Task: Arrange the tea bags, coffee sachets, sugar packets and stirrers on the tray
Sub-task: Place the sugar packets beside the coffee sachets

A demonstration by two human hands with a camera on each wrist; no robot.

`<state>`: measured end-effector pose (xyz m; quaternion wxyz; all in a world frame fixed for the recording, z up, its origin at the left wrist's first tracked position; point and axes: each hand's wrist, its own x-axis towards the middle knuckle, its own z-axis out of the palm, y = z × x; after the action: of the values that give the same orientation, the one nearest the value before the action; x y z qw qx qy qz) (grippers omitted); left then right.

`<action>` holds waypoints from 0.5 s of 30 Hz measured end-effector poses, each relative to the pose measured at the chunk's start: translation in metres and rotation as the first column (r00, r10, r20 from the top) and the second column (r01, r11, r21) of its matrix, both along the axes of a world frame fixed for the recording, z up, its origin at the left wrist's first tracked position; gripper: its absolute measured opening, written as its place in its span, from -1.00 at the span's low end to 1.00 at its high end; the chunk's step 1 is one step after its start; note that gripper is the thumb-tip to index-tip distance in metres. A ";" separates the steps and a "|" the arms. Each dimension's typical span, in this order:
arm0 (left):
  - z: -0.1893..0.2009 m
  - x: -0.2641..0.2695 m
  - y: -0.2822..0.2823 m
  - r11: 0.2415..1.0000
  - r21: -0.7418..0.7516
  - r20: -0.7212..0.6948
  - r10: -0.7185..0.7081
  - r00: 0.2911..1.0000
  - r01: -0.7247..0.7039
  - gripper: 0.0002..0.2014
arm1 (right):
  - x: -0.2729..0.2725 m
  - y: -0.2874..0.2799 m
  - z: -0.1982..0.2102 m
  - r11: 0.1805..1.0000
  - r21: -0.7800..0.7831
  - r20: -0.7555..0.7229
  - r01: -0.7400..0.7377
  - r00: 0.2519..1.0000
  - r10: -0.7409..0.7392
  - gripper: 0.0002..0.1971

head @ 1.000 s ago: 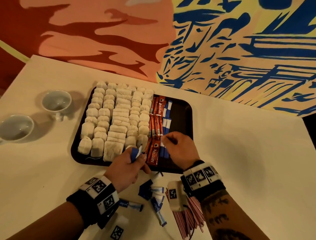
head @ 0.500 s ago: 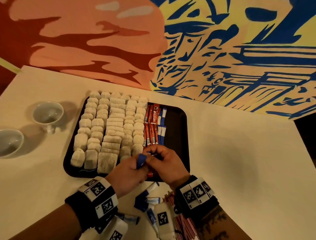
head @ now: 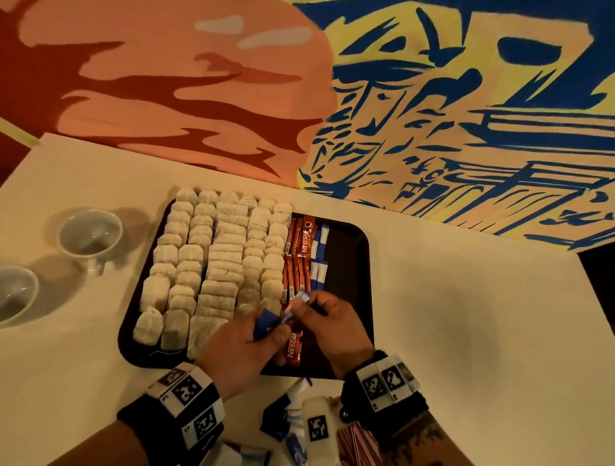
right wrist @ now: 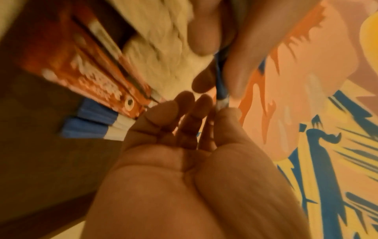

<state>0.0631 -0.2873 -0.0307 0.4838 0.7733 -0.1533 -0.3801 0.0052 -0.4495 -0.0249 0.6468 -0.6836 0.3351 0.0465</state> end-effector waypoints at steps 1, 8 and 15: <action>-0.001 0.002 0.003 1.000 -0.009 -0.025 0.008 1.000 -0.008 -0.78 | 0.007 -0.010 0.003 0.999 -0.008 -0.014 0.043 0.999 -0.043 -0.85; -0.007 0.016 0.020 0.986 -0.005 -0.105 0.165 0.981 -0.167 -0.89 | 0.086 -0.099 -0.032 0.838 -0.521 -0.285 -0.162 0.959 0.008 -0.76; -0.014 0.020 0.031 0.979 0.049 -0.168 0.202 0.965 -0.196 -0.92 | 0.136 -0.117 -0.046 0.706 -0.592 -0.473 -0.389 0.877 0.086 -0.75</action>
<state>0.0829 -0.2564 -0.0443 0.5184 0.7568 -0.0263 -0.3973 0.1408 -0.5670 -0.0710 0.2590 -0.8820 0.3638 0.1504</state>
